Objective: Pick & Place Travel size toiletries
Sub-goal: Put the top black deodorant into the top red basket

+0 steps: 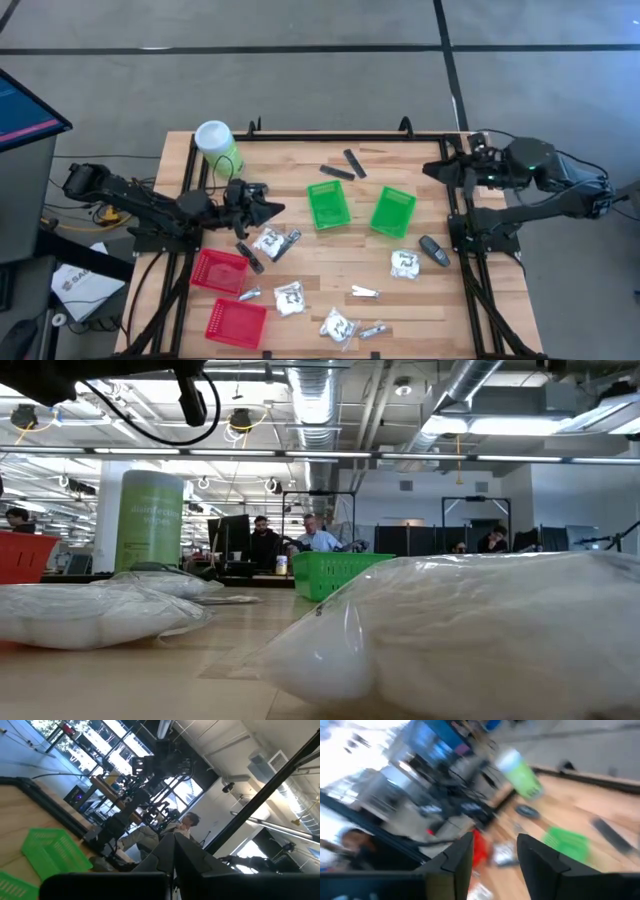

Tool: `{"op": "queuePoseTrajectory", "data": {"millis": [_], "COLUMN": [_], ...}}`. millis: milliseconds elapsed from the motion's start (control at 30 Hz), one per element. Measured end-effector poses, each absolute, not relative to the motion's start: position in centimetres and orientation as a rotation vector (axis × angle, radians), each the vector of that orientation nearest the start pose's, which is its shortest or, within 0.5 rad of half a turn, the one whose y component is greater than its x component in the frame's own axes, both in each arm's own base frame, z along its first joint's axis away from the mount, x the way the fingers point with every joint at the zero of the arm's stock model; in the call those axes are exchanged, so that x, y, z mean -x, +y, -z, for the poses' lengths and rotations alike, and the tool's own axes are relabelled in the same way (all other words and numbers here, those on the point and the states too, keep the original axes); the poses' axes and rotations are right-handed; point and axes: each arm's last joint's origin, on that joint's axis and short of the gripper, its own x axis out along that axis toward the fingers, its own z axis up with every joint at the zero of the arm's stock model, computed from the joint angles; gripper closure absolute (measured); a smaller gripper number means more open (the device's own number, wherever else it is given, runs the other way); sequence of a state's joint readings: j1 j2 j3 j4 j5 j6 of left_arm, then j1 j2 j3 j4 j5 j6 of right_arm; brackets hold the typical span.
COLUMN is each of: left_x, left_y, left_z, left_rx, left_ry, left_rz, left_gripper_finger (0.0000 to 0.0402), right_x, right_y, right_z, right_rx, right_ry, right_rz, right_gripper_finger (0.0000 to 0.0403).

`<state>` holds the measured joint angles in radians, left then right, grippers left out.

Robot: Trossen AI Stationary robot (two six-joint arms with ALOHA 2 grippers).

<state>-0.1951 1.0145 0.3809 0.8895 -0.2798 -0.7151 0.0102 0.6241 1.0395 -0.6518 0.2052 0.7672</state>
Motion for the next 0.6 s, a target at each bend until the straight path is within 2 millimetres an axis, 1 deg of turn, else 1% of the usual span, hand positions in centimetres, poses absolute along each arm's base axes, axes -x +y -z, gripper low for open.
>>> {"op": "queuePoseTrajectory", "data": {"millis": [133,267,333,400,500,600], "left_x": [-20.7,-21.5,-21.8,-22.0,-22.0,-22.1], "left_y": [-3.4,-3.7,-3.7,-3.7,-3.7,-3.5], "left_z": [-25.4,-26.2,-26.3,-26.9,-27.3,-27.2], "left_rx": [0.757,0.72,0.684,0.641,0.583,0.555], "left_ry": [-0.201,-0.068,0.026,0.078,0.098,0.108], "left_rz": [-0.031,-0.091,-0.141,-0.172,-0.193,-0.205], "left_gripper_finger": [0.0402,0.0402,0.0402,0.0402,0.0402,0.0402], "right_x": [-11.0,-12.7,-13.9,-15.3,-17.3,-19.1], "right_y": [-0.7,-0.9,-1.3,-1.7,-2.5,-3.4], "right_z": [-37.5,-36.6,-36.1,-35.6,-34.8,-34.1], "right_rx": [-0.706,-0.701,-0.701,-0.693,-0.698,-0.72], "right_ry": [0.306,0.403,0.444,0.487,0.532,0.554], "right_rz": [0.313,0.317,0.332,0.341,0.326,0.305], "right_gripper_finger": [0.0259,0.027,0.0275,0.0279,0.028,0.0279]}}
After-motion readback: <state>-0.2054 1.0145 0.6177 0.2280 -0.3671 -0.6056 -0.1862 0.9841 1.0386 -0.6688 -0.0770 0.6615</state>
